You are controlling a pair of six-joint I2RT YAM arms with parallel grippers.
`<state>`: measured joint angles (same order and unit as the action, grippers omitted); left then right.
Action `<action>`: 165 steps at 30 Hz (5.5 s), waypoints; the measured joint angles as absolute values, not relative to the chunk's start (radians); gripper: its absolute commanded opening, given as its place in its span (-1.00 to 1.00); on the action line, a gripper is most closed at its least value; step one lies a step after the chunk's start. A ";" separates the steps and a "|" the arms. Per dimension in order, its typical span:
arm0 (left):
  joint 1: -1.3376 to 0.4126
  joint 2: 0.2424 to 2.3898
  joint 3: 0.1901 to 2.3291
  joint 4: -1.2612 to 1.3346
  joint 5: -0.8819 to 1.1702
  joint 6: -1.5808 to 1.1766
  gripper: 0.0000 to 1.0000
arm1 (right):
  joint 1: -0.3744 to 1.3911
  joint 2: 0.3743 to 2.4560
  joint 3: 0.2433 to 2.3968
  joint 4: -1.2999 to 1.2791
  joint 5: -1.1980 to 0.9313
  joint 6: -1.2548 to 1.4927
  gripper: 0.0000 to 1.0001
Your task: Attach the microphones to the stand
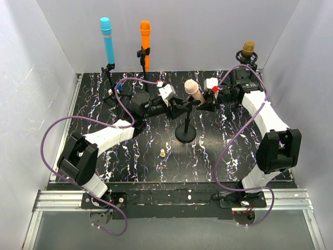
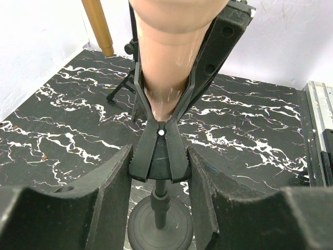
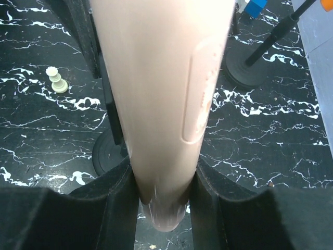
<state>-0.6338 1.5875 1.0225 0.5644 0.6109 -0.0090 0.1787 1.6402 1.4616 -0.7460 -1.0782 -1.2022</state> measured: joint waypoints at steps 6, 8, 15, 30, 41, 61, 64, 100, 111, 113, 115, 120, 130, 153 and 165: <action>-0.632 1.588 1.028 0.556 0.631 -0.019 -0.23 | 0.194 1.645 1.457 -0.761 -1.083 -1.232 -0.97; -0.632 1.588 1.030 0.552 0.633 -0.019 -0.24 | 0.196 1.645 1.457 -0.762 -1.083 -1.232 -0.97; -0.629 1.588 1.030 0.550 0.637 -0.019 -1.00 | 0.197 1.654 1.457 -0.763 -1.100 -1.215 -0.97; -0.624 1.571 1.029 0.503 0.613 -0.056 0.72 | 0.220 1.658 1.457 -0.769 -1.133 -1.180 -0.97; -0.616 1.556 1.030 0.476 0.633 -0.060 -0.97 | 0.225 1.683 1.459 -0.809 -1.095 -1.164 -0.97; -0.607 1.557 1.037 0.471 0.660 -0.089 0.53 | 0.245 1.704 1.465 -0.889 -1.049 -1.188 -0.97; -0.607 1.556 1.037 0.464 0.649 -0.091 0.77 | 0.253 1.698 1.464 -0.888 -1.034 -1.162 -0.97; -0.597 1.353 0.974 0.346 0.584 -0.030 0.96 | 0.211 1.526 1.408 -0.819 -0.901 -0.913 0.51; -0.596 1.135 0.810 0.284 0.557 -0.027 0.96 | 0.191 1.448 1.395 -0.841 -0.955 -0.945 0.56; -0.595 1.082 0.774 0.274 0.549 -0.031 0.96 | 0.191 1.449 1.397 -0.853 -0.961 -0.970 0.56; -0.593 1.022 0.739 0.252 0.538 -0.039 0.96 | 0.190 1.459 1.415 -0.883 -0.967 -0.995 0.56; -0.592 0.878 0.662 0.208 0.508 -0.056 0.97 | 0.190 1.515 1.536 -0.949 -1.011 -1.045 0.56; -0.592 0.663 0.575 0.096 0.449 -0.099 0.96 | 0.204 1.604 1.651 -1.004 -1.103 -1.055 0.54; -0.592 0.451 0.504 -0.035 0.368 -0.195 0.96 | 0.230 1.651 1.686 -0.964 -1.076 -0.913 -0.60; -0.592 0.421 0.506 -0.128 0.322 -0.194 0.96 | 0.207 1.753 1.760 -0.459 -0.750 -0.488 -0.60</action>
